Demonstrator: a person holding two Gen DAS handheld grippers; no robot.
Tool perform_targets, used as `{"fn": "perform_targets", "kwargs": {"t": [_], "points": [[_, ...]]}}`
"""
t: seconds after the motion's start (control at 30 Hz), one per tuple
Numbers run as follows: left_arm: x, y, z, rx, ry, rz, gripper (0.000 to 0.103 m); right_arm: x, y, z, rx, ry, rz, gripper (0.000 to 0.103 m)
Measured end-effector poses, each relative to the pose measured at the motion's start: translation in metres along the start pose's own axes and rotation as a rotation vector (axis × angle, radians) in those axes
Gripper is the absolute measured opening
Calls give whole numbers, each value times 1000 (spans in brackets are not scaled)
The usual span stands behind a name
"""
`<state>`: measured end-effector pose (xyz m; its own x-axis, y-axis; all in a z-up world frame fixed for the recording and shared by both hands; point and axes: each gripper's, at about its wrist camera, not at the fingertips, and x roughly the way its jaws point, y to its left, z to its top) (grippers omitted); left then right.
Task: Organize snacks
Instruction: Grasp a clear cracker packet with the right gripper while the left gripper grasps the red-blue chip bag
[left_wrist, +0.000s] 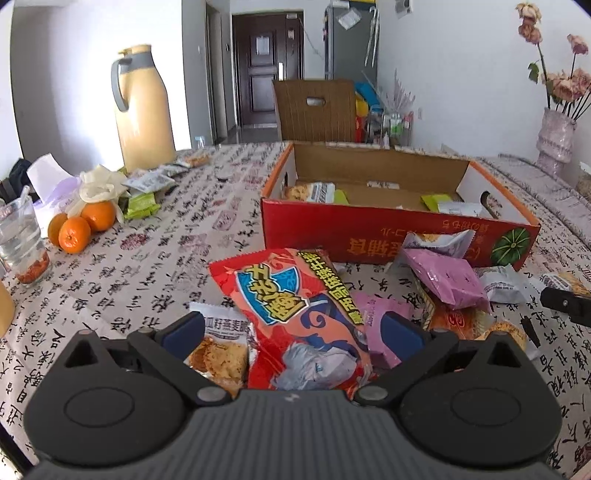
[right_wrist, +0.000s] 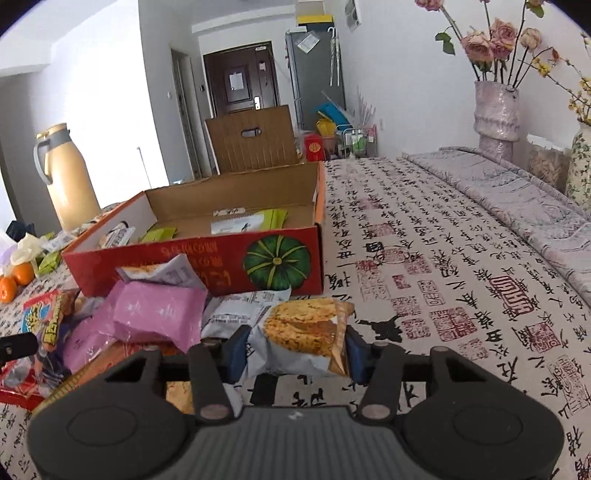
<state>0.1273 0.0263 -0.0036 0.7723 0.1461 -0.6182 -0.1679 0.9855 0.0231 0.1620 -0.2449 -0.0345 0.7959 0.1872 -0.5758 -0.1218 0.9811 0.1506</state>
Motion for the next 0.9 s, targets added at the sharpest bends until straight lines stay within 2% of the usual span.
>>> {"fn": "perform_targets", "kwargs": {"t": [0.13, 0.3, 0.57, 0.7, 0.77, 0.9], "points": [[12, -8, 5, 18, 60, 20, 103, -4, -2, -1, 9, -7, 0, 51], [22, -14, 8, 1, 96, 38, 103, -8, 0, -2, 6, -14, 11, 51], [30, -14, 6, -26, 113, 71, 101, -15, 11, -4, -13, -33, 49, 51], [32, -14, 4, -30, 128, 59, 78, -14, 18, -6, -24, -26, 67, 51], [32, -14, 2, -33, 128, 54, 76, -14, 21, -7, -28, -23, 75, 51], [29, -15, 1, -35, 116, 46, 63, -14, 26, -9, -38, -20, 87, 51]]}}
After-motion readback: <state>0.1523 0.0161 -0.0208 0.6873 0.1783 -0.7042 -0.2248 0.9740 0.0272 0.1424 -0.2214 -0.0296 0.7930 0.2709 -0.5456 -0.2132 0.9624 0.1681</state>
